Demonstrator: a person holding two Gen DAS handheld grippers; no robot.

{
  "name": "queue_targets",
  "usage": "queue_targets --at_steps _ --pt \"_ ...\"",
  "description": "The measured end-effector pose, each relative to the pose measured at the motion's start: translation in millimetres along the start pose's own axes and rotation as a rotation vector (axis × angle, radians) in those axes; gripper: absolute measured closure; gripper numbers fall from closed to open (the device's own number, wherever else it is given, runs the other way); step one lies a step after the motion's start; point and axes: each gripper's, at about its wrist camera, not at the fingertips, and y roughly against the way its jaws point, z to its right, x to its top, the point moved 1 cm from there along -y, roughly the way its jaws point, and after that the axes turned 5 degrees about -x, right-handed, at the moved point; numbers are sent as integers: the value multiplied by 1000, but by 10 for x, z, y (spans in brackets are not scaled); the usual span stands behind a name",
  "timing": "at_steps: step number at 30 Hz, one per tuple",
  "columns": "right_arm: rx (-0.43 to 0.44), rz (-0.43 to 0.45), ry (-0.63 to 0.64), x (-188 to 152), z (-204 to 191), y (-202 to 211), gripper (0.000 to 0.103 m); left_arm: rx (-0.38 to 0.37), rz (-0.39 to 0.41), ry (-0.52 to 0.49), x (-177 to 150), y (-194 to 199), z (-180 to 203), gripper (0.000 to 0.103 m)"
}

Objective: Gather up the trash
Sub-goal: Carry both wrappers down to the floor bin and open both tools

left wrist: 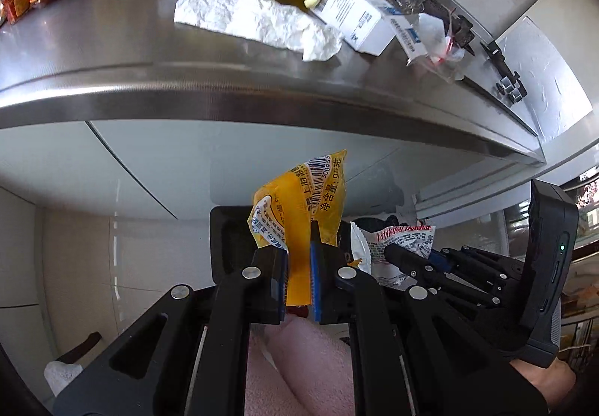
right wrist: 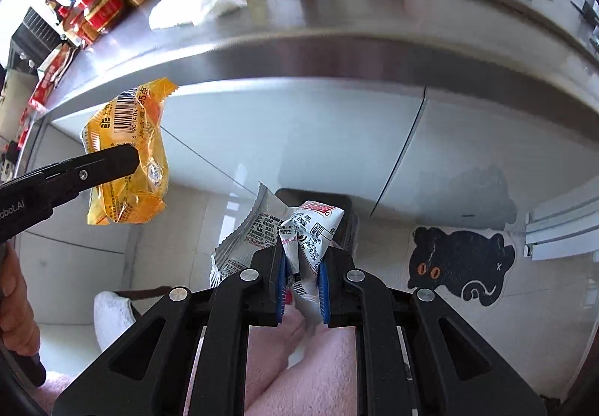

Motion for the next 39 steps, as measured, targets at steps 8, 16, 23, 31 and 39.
queue_targets --at_steps 8,16,23,31,39 --pt "22 -23 32 -305 64 -1061 87 -17 -96 114 -224 -1161 -590 94" --pt "14 -101 21 -450 132 -2007 87 -8 -154 125 -367 -2052 -897 94" --pt "30 -150 -26 -531 192 -2522 84 7 -185 140 -421 -2517 -1144 92" --pt "43 -158 -6 -528 90 -2620 56 16 -203 168 -452 -2544 -1290 73" --pt "29 -132 3 -391 19 -2263 36 21 -167 154 -327 -2256 -1231 39"
